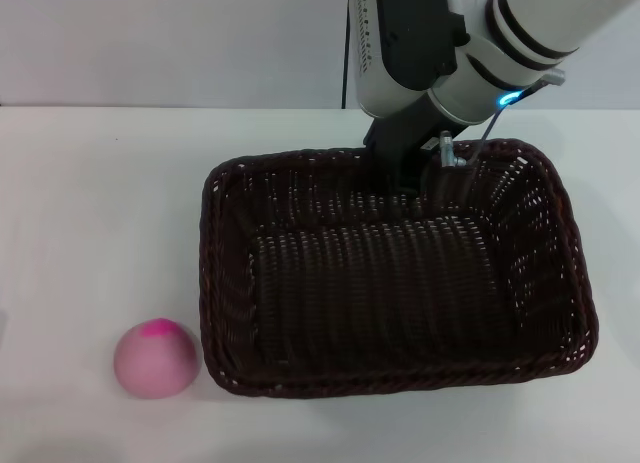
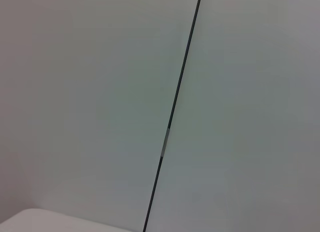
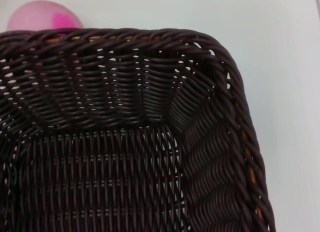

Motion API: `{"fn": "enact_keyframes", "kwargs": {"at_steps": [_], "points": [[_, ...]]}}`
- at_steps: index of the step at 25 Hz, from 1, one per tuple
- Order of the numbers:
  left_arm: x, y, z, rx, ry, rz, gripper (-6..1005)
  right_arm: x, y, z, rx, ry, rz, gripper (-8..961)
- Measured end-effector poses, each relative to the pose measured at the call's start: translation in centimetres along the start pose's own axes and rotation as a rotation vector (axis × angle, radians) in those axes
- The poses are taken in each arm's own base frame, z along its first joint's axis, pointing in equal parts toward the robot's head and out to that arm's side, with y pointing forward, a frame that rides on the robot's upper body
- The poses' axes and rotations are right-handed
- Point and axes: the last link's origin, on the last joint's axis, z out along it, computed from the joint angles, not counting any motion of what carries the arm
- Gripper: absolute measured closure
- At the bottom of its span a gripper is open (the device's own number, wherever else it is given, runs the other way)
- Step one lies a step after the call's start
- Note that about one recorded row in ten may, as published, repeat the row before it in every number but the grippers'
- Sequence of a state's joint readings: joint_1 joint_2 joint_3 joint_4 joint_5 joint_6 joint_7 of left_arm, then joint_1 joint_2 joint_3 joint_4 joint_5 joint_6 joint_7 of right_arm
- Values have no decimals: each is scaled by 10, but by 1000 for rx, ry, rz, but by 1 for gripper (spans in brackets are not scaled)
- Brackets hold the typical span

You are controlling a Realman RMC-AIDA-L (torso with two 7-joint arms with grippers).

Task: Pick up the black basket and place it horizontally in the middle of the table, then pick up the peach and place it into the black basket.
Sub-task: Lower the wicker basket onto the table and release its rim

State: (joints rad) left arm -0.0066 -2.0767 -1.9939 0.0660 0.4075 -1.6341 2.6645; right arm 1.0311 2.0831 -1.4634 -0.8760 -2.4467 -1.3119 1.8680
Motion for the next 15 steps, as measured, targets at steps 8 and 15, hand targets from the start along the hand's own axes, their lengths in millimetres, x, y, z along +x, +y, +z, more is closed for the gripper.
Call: {"fn": "enact_keyframes", "kwargs": {"at_steps": [8,15], "points": [[2,2,4,-16,17,-1,383,7,-3,6,37,-26,57,821],[2,2,5,-20,15,0,385,7,-4,8,60,-64,83,822]]}}
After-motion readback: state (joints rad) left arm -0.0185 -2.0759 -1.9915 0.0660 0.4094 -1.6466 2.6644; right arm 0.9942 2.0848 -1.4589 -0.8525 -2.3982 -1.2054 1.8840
